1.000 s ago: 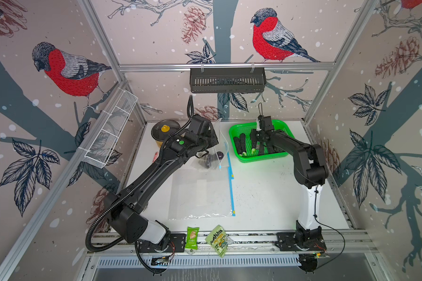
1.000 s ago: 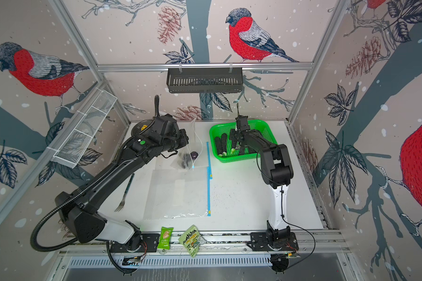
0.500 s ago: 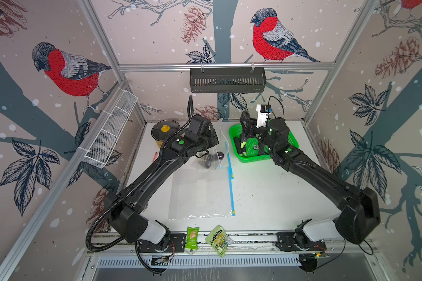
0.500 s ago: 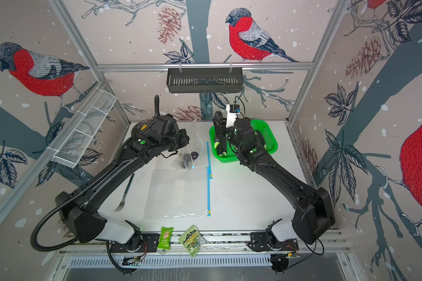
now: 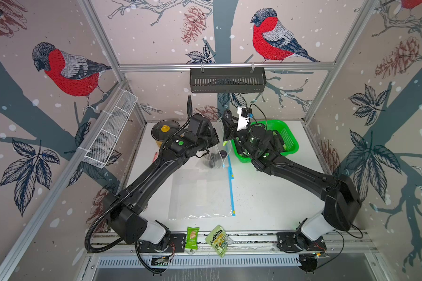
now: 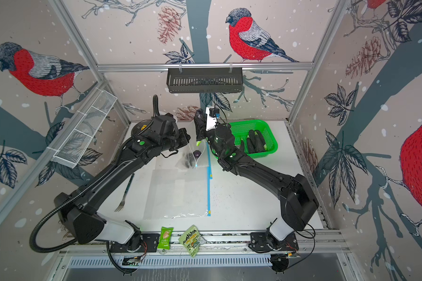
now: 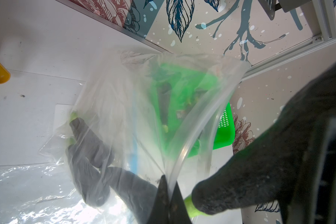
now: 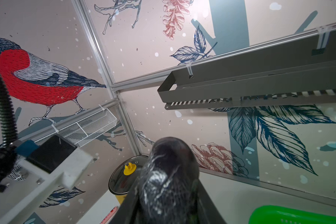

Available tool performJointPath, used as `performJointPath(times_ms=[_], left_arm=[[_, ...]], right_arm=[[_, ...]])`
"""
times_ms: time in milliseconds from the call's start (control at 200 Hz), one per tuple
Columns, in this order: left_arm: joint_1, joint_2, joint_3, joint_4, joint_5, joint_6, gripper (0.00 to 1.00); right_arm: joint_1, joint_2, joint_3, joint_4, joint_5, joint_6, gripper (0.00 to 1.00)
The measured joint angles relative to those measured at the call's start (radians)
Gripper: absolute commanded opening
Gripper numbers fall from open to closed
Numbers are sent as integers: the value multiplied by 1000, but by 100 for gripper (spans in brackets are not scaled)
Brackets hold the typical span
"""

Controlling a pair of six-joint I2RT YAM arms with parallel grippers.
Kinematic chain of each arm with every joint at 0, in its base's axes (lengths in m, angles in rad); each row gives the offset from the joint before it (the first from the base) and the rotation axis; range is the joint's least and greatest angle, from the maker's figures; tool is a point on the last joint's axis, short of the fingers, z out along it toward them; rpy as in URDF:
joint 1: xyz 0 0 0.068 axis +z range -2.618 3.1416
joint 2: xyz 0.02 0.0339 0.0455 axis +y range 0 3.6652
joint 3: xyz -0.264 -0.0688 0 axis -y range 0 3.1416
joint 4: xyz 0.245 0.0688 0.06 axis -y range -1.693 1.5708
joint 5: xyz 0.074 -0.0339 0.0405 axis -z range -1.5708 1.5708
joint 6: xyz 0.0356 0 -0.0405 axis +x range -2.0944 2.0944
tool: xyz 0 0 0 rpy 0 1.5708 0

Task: Place the eggplant in a zip-top bag and seal the zipper
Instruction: Place the eggplant in the zipper food storage bag.

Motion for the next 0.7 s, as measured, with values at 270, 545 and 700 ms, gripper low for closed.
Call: performJointPath(times_ms=[270, 545, 700], left_arm=[[0, -1, -2, 3, 0, -4, 0], [0, -15, 6, 7, 2, -5, 0], [0, -16, 8, 8, 1, -5, 0]], right_arm=[[22, 40, -13, 62, 19, -13, 35], [21, 46, -26, 62, 6, -13, 47], [21, 37, -28, 42, -3, -11, 57]])
